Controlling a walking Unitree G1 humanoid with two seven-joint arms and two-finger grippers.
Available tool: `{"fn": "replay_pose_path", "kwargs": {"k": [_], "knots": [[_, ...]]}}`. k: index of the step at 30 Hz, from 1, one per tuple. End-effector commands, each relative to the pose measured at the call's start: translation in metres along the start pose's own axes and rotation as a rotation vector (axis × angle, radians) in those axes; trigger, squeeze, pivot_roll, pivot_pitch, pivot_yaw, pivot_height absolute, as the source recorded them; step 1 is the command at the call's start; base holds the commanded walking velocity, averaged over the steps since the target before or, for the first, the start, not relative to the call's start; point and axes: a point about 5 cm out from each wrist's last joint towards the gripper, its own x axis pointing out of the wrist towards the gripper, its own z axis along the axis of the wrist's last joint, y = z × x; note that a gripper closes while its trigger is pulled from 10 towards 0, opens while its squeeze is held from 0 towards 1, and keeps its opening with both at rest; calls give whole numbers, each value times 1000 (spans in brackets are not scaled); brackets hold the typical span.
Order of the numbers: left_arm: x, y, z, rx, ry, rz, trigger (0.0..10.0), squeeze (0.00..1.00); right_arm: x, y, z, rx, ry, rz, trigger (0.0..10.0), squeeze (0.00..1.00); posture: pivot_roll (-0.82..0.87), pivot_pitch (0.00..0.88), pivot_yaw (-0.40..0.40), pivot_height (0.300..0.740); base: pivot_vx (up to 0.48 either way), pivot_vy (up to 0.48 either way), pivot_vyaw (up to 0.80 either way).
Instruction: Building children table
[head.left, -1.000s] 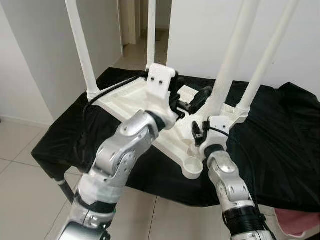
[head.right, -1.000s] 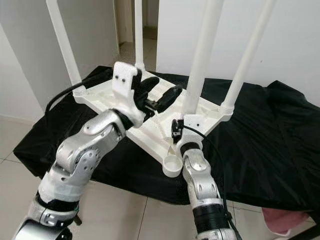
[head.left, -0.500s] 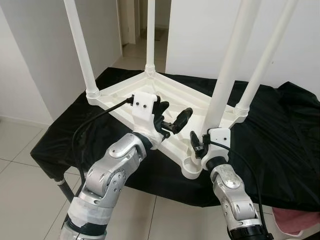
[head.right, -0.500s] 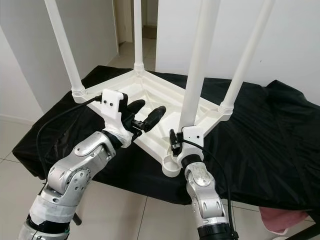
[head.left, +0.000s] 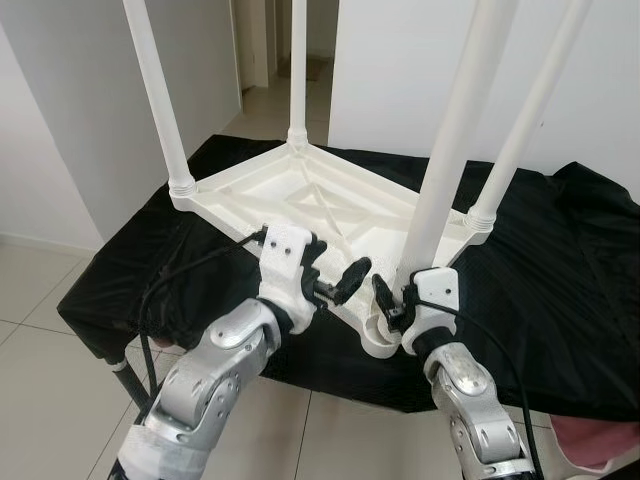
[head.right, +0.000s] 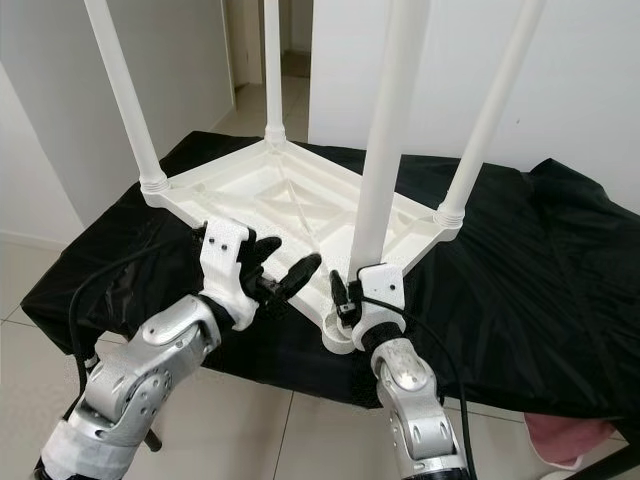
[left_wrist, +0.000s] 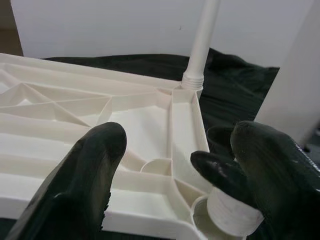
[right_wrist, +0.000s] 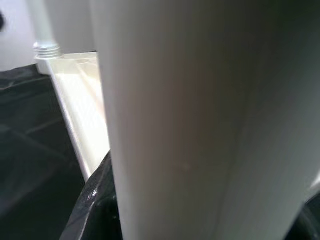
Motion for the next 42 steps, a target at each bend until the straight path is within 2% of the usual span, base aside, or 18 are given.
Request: {"fn": "replay_pose_path", "kwargs": {"k": [1, 7, 19, 26, 38, 42], "knots": [[-1, -12, -2, 19, 8, -143, 10000, 0, -3, 2, -2, -8, 1, 29, 10000, 0, 21, 103, 9, 740, 0, 0, 0], [-11, -18, -13, 52, 76, -217, 10000, 0, -1, 3, -4, -91, -7, 156, 10000, 0, 27, 105, 11, 740, 0, 0, 0], [-18, -14, -14, 72, 99, -222, 10000, 0, 3, 4, -9, -118, 1, 264, 10000, 0, 34, 113, 9, 740, 0, 0, 0], [-20, -16, -16, 94, 114, -234, 10000, 0, 10, 1, -13, -76, 8, 260, 10000, 0, 37, 122, 11, 740, 0, 0, 0], [-20, -15, -14, 100, 116, -224, 10000, 0, 3, 9, -23, -57, 36, 312, 10000, 0, 39, 131, 12, 740, 0, 0, 0], [-21, -17, -15, 103, 121, -236, 10000, 0, 2, 13, -32, -45, 73, 330, 10000, 0, 30, 136, 19, 740, 0, 0, 0]]}}
